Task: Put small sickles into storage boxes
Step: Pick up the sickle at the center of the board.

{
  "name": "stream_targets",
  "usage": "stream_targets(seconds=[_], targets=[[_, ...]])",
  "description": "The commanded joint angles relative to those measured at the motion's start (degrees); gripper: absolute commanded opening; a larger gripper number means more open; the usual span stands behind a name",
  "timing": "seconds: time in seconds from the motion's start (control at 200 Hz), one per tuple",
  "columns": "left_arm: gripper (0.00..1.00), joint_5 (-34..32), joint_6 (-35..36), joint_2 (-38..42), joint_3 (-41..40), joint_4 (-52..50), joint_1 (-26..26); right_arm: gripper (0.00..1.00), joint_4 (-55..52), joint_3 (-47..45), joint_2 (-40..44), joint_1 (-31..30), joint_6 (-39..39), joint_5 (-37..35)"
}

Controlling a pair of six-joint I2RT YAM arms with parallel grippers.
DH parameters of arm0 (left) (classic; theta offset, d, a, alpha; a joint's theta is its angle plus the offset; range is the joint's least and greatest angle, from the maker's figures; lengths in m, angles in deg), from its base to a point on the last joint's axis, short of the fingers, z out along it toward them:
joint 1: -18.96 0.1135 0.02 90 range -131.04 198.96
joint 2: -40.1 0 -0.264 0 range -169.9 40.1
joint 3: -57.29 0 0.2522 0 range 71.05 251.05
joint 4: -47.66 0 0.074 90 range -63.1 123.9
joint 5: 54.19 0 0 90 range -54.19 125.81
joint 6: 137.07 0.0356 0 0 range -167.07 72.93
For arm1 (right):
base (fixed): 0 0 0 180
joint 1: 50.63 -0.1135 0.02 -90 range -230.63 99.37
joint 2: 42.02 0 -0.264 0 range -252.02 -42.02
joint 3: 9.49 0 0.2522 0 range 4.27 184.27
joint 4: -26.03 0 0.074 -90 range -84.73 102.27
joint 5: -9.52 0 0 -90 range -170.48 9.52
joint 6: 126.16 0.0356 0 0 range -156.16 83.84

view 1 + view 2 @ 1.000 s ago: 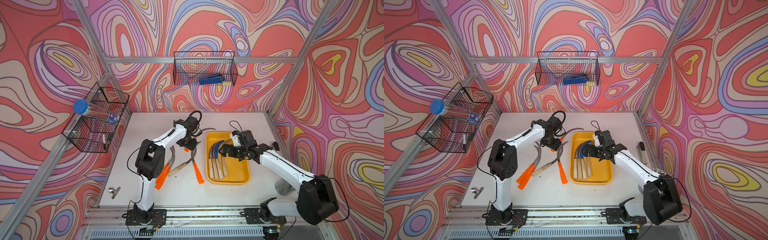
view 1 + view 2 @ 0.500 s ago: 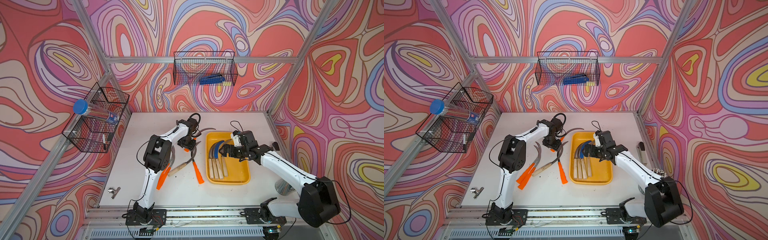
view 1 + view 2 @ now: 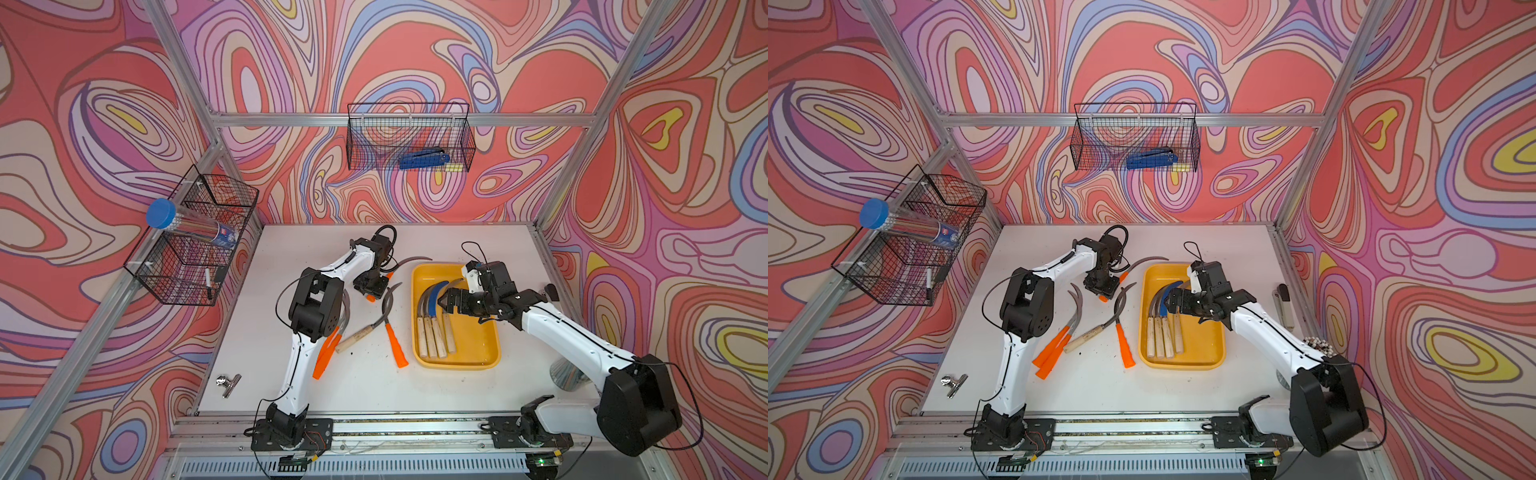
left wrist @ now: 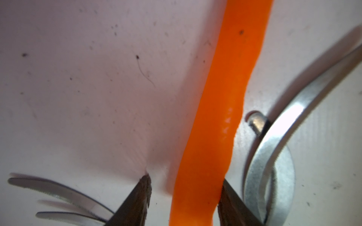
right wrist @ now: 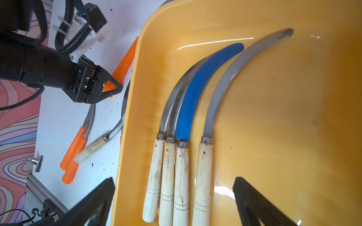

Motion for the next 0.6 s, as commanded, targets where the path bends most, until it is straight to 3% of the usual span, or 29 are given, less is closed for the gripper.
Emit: stream_targets(seconds=[0.0,0.596], targets=[[0.44,1.0,-0.8,-2.4,0.8,0.1,0.2,0.98,0.0,0.1,0.7,0.3,0.3,0.1],[0.22,-0.9,-4.9,0.6,-2.3,0.7,0.2,0.98,0.4,0.5,1.7,0.3,1.5,1.0]])
